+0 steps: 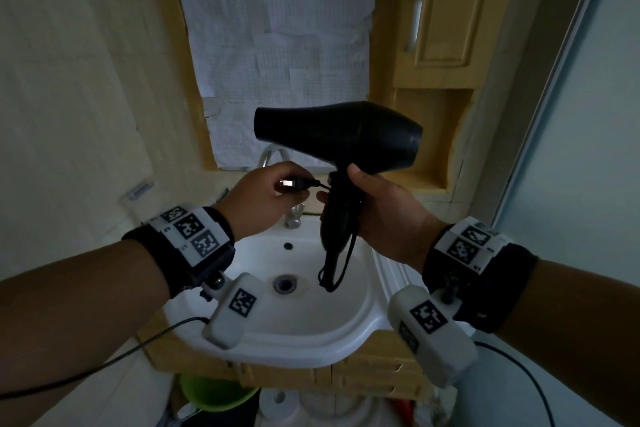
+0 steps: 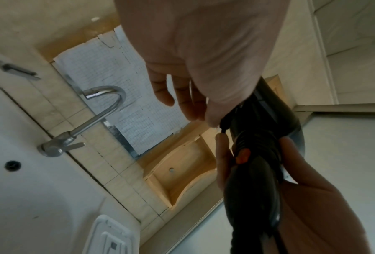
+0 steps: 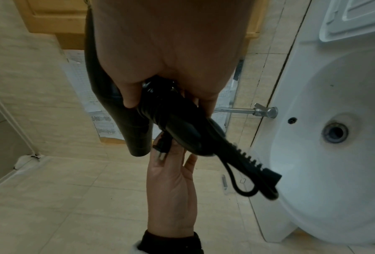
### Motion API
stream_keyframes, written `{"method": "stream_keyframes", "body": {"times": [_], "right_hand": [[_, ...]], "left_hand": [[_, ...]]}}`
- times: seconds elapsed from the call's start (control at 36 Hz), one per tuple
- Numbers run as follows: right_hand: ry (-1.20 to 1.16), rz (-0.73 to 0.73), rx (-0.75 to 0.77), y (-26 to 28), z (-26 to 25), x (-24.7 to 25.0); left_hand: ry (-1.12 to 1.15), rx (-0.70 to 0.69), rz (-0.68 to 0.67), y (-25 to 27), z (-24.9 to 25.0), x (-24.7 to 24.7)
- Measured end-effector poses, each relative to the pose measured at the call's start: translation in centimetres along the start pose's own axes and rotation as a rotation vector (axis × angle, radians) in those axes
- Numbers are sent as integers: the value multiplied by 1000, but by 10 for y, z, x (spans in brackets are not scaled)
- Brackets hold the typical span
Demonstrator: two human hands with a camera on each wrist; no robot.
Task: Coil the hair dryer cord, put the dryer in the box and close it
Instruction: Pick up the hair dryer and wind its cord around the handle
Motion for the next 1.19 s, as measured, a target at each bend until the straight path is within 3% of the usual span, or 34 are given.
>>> {"method": "stream_keyframes", "body": {"times": [0.22,0.58,0.83,0.97,1.19], "right_hand": [[-13,80,85,-10,-6,9],[42,96,94,-24,2,12],[-27,62,86,-28,0,6],[56,-42,60,-27,-7,-1],[114,1,96,-39,-2,6]], "left_hand": [[40,98,19,3,-6,6],[125,-70,266,6,32,15],[66,-100,196,5,41,0],[30,-123,123,5,37,-7],[-115,-145,99,5,30,-6]]}}
Point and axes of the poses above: each hand's wrist, its own y-axis away from the middle knuckle, its own x-axis out of the back of the hand, z = x × y, the point moved 9 cm from there along -y, towards the middle knuckle, and after that the axes turned 15 degrees about -z, right-handed, at the moved point
